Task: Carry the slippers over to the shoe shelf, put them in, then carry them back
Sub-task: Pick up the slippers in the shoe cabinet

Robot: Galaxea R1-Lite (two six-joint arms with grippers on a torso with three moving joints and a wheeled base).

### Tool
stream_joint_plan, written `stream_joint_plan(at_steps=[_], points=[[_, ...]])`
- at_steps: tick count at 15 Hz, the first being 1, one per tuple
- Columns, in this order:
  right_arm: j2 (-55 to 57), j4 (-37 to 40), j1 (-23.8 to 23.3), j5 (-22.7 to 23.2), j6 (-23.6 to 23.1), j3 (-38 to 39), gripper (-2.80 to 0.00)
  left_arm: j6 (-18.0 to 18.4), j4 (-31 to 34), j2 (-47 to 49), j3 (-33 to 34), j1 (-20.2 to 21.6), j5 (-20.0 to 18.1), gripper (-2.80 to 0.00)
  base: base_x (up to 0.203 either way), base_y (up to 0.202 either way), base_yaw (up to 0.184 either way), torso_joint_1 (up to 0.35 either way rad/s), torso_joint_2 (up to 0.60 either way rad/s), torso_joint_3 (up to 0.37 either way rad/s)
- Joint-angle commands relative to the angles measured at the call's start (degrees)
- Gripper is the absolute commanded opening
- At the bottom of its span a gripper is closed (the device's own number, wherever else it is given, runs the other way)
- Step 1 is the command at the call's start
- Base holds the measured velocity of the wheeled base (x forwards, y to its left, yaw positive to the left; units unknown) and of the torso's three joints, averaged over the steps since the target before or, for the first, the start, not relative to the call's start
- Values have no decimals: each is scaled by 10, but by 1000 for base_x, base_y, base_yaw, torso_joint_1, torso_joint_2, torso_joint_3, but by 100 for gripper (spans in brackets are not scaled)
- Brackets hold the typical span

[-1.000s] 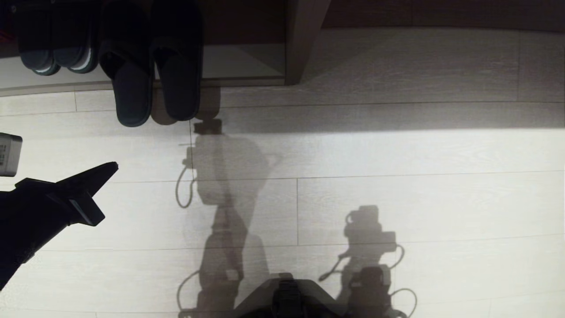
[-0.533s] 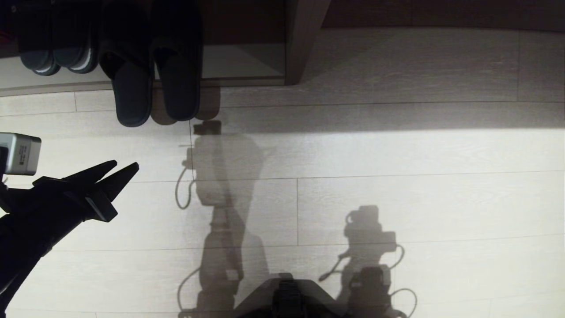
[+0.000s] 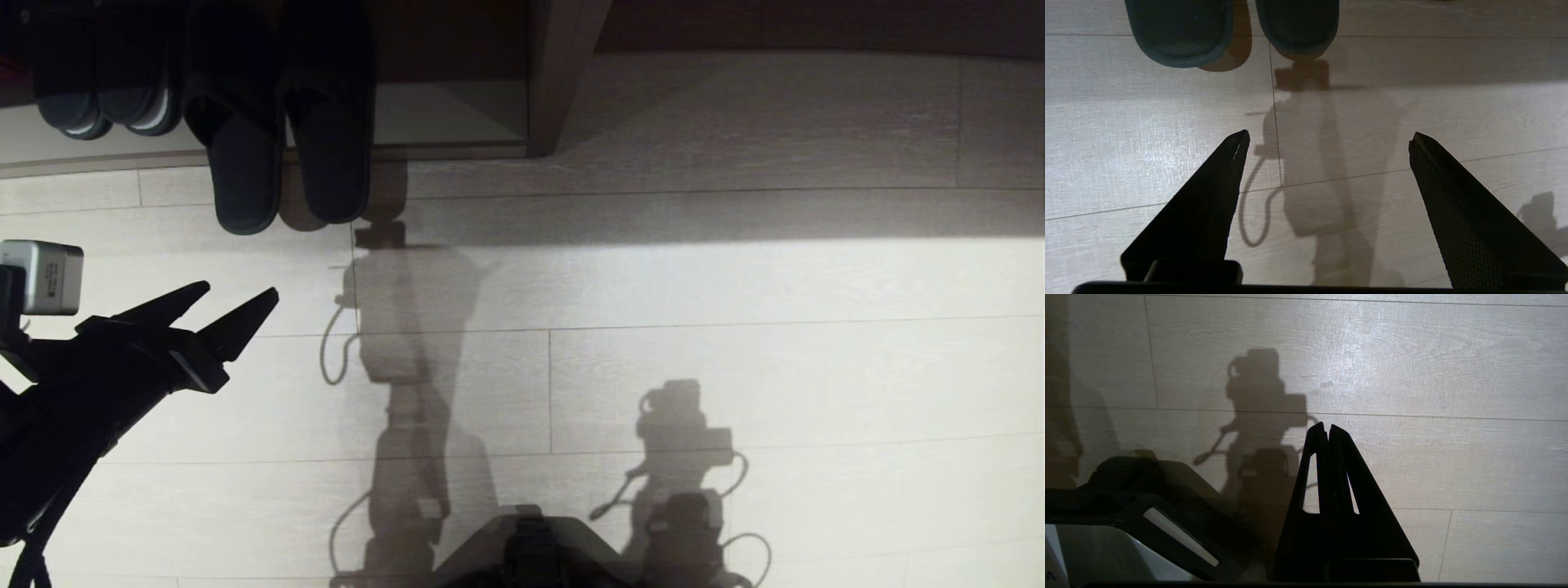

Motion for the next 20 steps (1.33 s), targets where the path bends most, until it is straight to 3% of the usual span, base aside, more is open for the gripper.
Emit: stream_joint_plan(at_steps=[1,5,12,17,20], points=[[0,0,1,0,0,0,-280,-10,-27,35,-6,-15,-1,0,0,0,0,0,0,0],[0,0,0,0,0,0,-280,-26,-75,90,-25,-21,0,0,0,0,0,0,0,0],[0,0,0,0,0,0,-280,-26,-81,160,-106,-29,-1,0,0,0,0,0,0,0],[0,0,0,0,0,0,-280,-42,-81,227,-214,-18,1,0,0,0,0,0,0,0],[0,0,0,0,0,0,-280,-44,-81,287,-319,-14,2,0,0,0,0,0,0,0]])
